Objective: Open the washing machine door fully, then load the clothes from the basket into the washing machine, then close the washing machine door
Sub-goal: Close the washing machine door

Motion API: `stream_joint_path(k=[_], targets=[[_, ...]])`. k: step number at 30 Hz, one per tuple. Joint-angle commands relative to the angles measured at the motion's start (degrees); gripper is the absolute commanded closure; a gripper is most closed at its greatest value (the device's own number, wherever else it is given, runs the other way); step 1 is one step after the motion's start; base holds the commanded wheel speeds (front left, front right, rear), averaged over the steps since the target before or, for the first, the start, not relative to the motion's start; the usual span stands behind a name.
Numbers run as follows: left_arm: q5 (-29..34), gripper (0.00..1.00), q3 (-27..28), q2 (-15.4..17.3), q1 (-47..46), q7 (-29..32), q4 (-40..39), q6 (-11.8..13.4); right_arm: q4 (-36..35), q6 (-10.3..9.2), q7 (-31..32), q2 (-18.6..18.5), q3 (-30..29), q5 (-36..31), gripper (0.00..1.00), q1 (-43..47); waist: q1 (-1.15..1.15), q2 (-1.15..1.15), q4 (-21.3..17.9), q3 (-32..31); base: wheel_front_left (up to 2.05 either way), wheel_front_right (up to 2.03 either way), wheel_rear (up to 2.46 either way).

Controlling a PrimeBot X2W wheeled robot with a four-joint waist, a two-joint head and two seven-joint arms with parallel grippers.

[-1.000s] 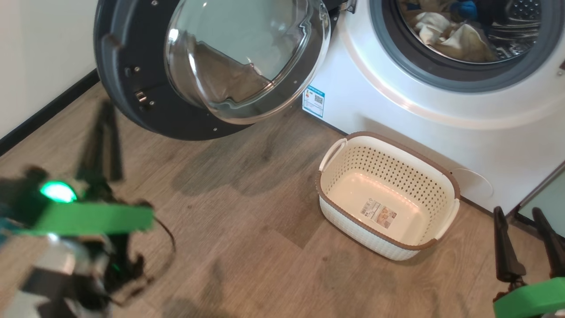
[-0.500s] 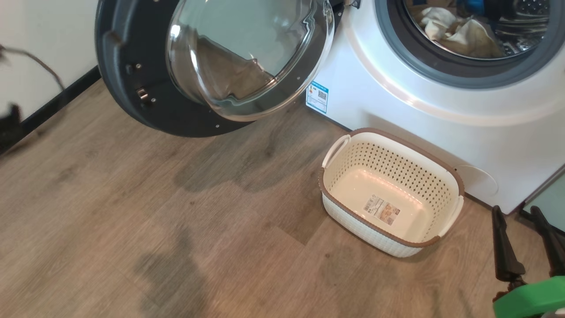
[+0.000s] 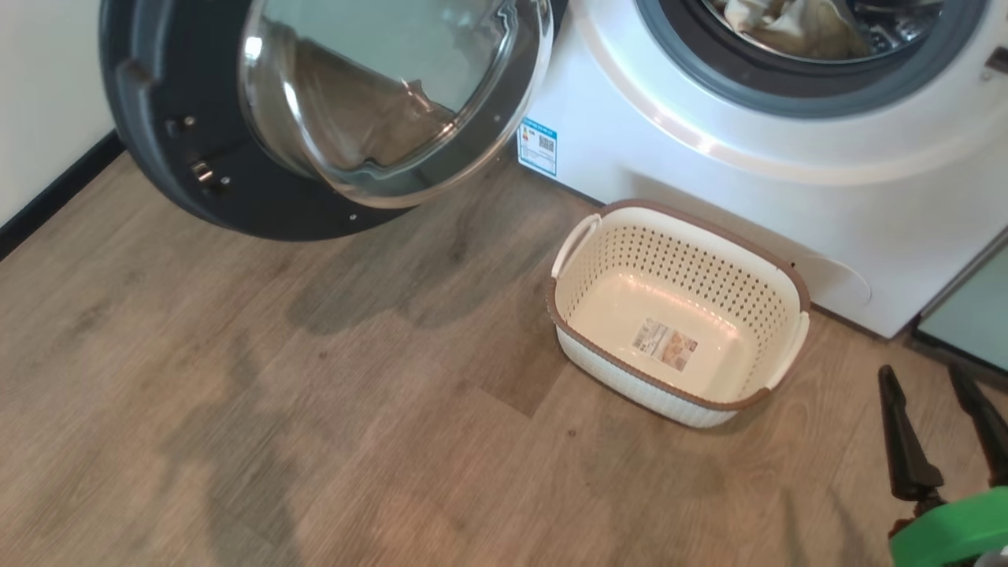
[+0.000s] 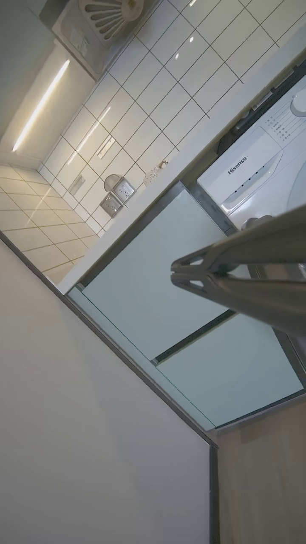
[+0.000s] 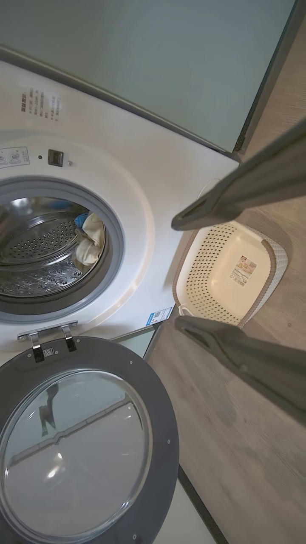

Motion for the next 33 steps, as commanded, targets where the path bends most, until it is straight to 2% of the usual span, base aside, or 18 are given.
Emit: stream_joint_path(k=[1,13,21,33], targets=[[0.0,1.0,1.6,4.4,-2.5,0.8,-0.3,-0.5,-2.6,-0.16,0.3,-1.6,0.8,0.2,0.0,-1.8,0.0,0.0,-0.7,0.9,0.0,0.0,0.0],[-6.0,1.0,4.5,3.3,-3.5,4.4,13.1,-1.5,-6.2,-0.16,3.1,-4.7,0.2,0.3,0.0,-3.6,0.0,0.0,-3.4,8.1,0.0,0.0,0.0],[-6.7,1.0,4.1,2.5,-4.4,5.4,17.4,-2.1,-7.7,-0.16,4.0,-6.0,-0.8,0.6,0.0,-4.2,0.0,0.0,-4.3,11.4,0.0,0.0,0.0],[-5.9,1.0,3.0,2.9,-5.1,6.3,20.2,-1.2,-9.0,-0.16,5.1,-7.2,-1.3,0.8,0.0,-4.6,0.0,0.0,-4.8,14.0,0.0,0.0,0.0]])
